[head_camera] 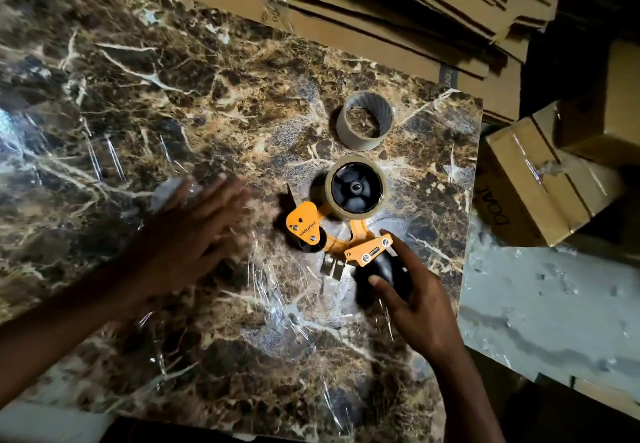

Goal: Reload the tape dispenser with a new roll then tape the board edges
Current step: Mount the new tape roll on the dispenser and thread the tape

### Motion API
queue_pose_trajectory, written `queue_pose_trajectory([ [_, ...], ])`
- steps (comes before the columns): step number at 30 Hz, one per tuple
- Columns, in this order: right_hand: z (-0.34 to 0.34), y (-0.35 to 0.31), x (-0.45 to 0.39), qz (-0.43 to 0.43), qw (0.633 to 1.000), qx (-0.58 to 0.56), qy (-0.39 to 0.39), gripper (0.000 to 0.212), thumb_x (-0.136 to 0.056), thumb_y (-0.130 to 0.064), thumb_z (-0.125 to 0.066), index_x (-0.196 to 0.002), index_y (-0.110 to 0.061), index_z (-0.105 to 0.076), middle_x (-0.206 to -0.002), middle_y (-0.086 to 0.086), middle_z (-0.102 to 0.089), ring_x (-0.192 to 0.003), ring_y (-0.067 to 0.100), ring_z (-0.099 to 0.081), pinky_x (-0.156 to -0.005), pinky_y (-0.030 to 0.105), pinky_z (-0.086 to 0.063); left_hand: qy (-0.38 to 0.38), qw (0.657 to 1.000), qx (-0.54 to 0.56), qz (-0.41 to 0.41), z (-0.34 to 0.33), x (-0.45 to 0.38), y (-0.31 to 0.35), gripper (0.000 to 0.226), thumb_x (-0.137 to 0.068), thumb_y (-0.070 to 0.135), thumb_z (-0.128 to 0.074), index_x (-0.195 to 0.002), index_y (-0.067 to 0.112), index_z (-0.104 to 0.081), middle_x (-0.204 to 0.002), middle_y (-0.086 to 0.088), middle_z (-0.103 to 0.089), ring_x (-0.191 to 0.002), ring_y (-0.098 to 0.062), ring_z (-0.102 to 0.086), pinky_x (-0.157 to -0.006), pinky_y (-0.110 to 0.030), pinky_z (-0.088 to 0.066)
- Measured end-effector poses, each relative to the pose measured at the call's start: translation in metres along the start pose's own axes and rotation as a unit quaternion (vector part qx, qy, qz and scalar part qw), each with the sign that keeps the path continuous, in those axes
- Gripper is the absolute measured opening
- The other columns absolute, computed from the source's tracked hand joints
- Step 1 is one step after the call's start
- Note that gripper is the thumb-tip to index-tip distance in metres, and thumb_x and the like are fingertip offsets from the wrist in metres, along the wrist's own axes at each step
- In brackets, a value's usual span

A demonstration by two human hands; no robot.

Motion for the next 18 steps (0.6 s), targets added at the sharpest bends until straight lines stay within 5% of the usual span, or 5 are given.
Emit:
queue_pose_trajectory([
  [4,-0.002,0.003,-0.004,-0.011,1.000,-0.024,-0.007,0.070,-0.091,-0.041,-0.069,-0.147,-0.057,-0.030,-0.126,-0.006,-0.068,-0.103,0.014,-0.067,-0.081,0.036,-0.056,0.094,0.982,0.158,0.047,0.023,0.012,0.009,0.051,-0.104,0.041,-0.044,-0.150,0.022,-0.055,-0.154,-0.006,-0.055,-0.139,-0.025,-0.054,-0.115,-0.041,-0.043],
  [8,-0.004,0.002,-0.005,-0.013,1.000,-0.021,-0.006,0.070,-0.092,-0.038,-0.069,-0.150,-0.050,-0.032,-0.098,-0.015,-0.062,-0.068,-0.006,-0.047,-0.060,0.020,-0.038,0.010,0.950,0.306,0.067,-0.003,0.045,0.094,0.053,-0.089,0.072,-0.056,-0.138,0.053,-0.051,-0.105,0.024,-0.072,-0.071,0.007,-0.066,-0.056,-0.016,-0.057],
  [12,-0.003,0.001,-0.005,-0.015,1.000,-0.015,-0.001,0.070,-0.092,-0.040,-0.068,-0.151,-0.049,-0.032,-0.086,-0.022,-0.053,-0.064,-0.009,-0.040,-0.059,0.020,-0.035,-0.012,0.947,0.281,0.152,-0.026,0.036,0.144,0.086,-0.068,0.104,-0.038,-0.126,0.044,-0.059,-0.103,0.028,-0.069,-0.073,0.006,-0.065,-0.068,-0.025,-0.059],
  [16,-0.005,0.004,-0.005,-0.014,0.999,-0.032,-0.006,0.070,-0.092,-0.043,-0.068,-0.150,-0.053,-0.030,-0.128,-0.007,-0.068,-0.099,0.011,-0.065,-0.080,0.037,-0.056,0.052,0.955,0.231,0.180,-0.028,0.018,0.145,0.042,-0.089,0.074,-0.048,-0.101,0.037,-0.066,-0.086,0.020,-0.075,-0.060,-0.003,-0.065,-0.061,-0.028,-0.059],
  [18,-0.005,0.004,-0.005,-0.007,1.000,-0.020,-0.003,0.070,-0.091,-0.043,-0.067,-0.150,-0.050,-0.031,-0.121,-0.008,-0.069,-0.089,0.010,-0.062,-0.072,0.031,-0.053,0.070,0.960,0.220,0.159,-0.026,0.018,0.137,0.014,-0.095,0.047,-0.061,-0.093,0.034,-0.065,-0.077,0.017,-0.073,-0.053,-0.001,-0.061,-0.049,-0.026,-0.054],
])
Point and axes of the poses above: each hand's wrist, its own x-axis away from the middle knuckle, its own z-axis out of the back of the hand, y = z × x, the point moved 8 cm from there along -x, towards the middle knuckle
